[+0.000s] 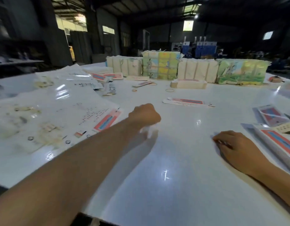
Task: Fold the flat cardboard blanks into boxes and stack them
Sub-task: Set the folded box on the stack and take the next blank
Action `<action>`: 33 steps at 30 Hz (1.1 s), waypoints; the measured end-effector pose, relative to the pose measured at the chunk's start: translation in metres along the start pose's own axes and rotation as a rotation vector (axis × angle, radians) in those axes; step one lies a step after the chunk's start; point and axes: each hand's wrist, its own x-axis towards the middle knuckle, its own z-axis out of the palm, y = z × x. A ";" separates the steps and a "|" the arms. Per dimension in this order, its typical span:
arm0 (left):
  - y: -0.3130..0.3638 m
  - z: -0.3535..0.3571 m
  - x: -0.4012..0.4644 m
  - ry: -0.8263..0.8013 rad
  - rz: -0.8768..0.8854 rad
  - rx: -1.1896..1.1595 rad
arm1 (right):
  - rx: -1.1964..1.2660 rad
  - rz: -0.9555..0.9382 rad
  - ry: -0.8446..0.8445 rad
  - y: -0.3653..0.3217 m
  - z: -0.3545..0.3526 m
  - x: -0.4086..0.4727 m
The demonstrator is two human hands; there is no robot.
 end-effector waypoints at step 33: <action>0.068 0.062 -0.061 0.001 0.559 -0.278 | 0.285 0.096 0.013 -0.016 -0.023 -0.012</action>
